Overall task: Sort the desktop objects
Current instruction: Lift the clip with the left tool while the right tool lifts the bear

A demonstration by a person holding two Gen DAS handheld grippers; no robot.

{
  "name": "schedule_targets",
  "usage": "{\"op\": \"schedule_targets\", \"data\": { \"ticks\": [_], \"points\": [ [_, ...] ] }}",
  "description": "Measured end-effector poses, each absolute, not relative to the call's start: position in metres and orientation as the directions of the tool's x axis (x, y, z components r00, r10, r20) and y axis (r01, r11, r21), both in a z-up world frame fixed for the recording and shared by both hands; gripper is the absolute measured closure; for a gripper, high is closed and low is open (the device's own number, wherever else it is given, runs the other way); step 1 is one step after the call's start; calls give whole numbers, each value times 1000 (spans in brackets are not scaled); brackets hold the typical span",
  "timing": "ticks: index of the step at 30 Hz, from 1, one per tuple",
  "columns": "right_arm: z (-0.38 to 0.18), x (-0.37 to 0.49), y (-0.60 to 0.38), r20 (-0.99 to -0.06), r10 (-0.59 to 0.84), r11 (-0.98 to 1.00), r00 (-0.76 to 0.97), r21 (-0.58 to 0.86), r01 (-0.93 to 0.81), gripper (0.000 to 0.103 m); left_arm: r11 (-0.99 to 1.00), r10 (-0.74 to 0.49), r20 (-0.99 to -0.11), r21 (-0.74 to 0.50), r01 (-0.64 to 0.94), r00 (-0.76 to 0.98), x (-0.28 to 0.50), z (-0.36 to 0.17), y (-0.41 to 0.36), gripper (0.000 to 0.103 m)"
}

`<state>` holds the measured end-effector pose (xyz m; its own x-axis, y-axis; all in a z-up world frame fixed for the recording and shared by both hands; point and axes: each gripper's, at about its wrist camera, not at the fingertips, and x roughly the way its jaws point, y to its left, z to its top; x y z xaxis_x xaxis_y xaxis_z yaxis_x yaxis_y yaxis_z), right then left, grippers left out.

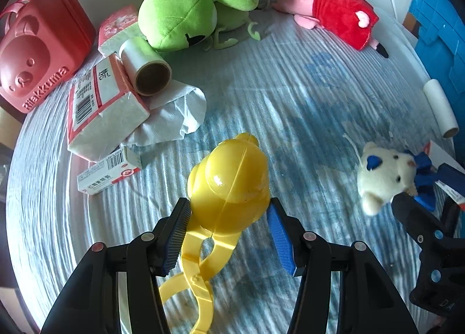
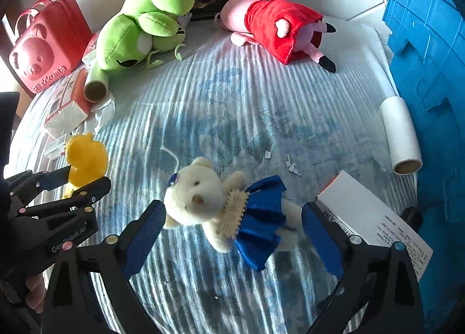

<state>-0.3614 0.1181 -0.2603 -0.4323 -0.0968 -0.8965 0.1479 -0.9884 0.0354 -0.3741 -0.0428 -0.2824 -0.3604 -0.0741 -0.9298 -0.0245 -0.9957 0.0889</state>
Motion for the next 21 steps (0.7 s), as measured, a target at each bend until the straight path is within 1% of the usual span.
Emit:
{"op": "schedule_targets", "data": {
  "ticks": [1, 2, 7, 12, 16, 18, 19, 20, 21],
  "points": [
    [-262, -361, 119, -900, -96, -988, -425, 34, 151, 1, -996, -74, -930, 89, -26, -360, -370, -281, -42, 49],
    [-265, -362, 120, -906, -89, -988, -414, 28, 151, 0, -996, -75, -930, 90, -27, -360, -369, -281, -41, 49],
    [-275, -366, 121, -912, -89, -984, -400, 19, 176, 0, -995, -85, -929, 100, -25, -360, -369, -282, -37, 49],
    [-283, -377, 108, -912, -95, -970, -399, -5, 241, 0, -994, -94, -932, 107, -17, -350, -376, -288, -38, 49],
    [-295, -385, 105, -919, -118, -968, -375, 21, 251, 0, -993, -102, -928, 114, -11, -359, -379, -291, -39, 51],
    [-297, -388, 103, -919, -134, -965, -370, 35, 261, 13, -993, -101, -926, 114, -13, -363, -380, -291, -39, 51],
    [-295, -388, 100, -915, -140, -963, -378, 37, 267, 22, -993, -101, -926, 113, -13, -364, -379, -291, -39, 51],
    [-293, -389, 99, -911, -156, -961, -382, 51, 272, 37, -994, -100, -926, 113, -12, -364, -379, -291, -39, 51],
    [-290, -390, 98, -908, -168, -960, -384, 63, 272, 45, -994, -99, -924, 111, -11, -368, -378, -290, -40, 51]
  ]
}}
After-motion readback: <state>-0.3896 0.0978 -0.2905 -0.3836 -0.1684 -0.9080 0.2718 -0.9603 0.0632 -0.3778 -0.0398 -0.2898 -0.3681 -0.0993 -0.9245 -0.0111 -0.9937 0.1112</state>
